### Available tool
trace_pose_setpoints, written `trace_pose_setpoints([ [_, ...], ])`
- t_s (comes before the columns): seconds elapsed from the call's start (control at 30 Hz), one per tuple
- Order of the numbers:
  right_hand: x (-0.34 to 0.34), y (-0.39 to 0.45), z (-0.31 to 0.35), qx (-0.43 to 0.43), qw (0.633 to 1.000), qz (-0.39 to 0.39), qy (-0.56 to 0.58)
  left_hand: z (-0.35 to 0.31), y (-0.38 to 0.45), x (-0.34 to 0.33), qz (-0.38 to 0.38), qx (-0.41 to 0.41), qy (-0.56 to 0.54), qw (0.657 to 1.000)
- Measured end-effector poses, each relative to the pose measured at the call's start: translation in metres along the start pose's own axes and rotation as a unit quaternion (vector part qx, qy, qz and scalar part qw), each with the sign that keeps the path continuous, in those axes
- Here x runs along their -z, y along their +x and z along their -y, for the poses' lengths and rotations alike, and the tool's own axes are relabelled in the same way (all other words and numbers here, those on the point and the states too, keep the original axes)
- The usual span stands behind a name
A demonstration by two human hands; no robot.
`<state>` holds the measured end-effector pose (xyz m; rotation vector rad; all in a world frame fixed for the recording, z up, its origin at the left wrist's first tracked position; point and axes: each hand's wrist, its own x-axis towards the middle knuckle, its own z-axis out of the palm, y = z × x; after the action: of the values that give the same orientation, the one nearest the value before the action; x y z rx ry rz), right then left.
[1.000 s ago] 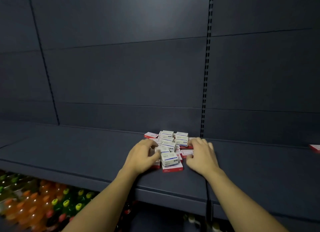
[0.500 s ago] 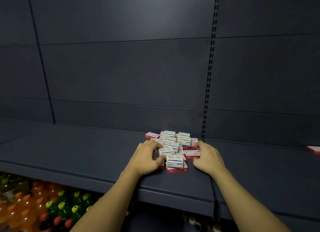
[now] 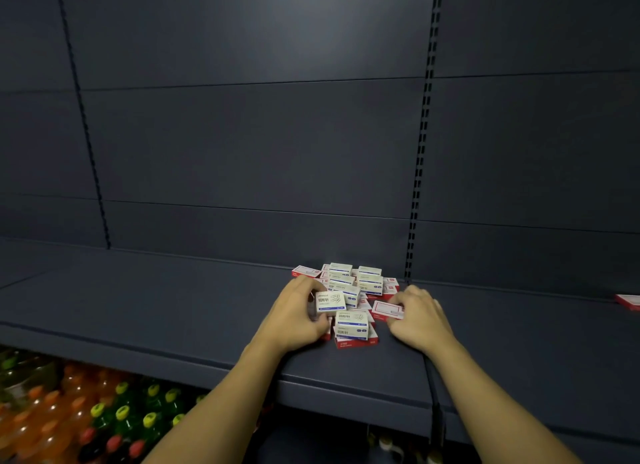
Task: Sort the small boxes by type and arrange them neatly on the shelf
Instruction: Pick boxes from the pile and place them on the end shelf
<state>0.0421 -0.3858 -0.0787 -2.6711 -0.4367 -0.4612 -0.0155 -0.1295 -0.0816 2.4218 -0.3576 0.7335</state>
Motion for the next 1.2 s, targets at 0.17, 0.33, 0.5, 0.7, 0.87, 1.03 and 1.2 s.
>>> trace_pose_setpoints([
  [0.17,0.001,-0.001,0.001,0.004,1.0,-0.008,0.013,-0.001,0.0,0.0,-0.004,-0.011,-0.014,1.0],
  [0.33,0.001,-0.002,0.0,0.012,0.999,-0.012,0.029,-0.002,-0.001,0.0,0.0,-0.023,-0.007,1.0],
  [0.5,0.002,-0.002,0.001,0.018,0.999,-0.013,0.048,0.001,-0.001,-0.001,0.001,-0.04,0.027,0.999],
  [0.7,0.001,-0.003,-0.001,0.042,0.995,-0.042,0.083,0.001,0.001,-0.001,-0.006,-0.035,0.02,0.999],
  [0.87,0.001,-0.005,0.0,0.076,0.989,-0.088,0.087,0.001,0.001,0.0,-0.016,-0.021,0.014,1.0],
  [1.03,0.005,-0.01,0.004,0.082,0.992,-0.094,0.031,-0.002,-0.001,0.0,-0.008,-0.016,0.018,1.0],
  [1.2,0.016,-0.022,0.009,0.078,0.989,-0.108,-0.057,-0.005,-0.004,0.006,-0.024,-0.009,0.026,0.999],
])
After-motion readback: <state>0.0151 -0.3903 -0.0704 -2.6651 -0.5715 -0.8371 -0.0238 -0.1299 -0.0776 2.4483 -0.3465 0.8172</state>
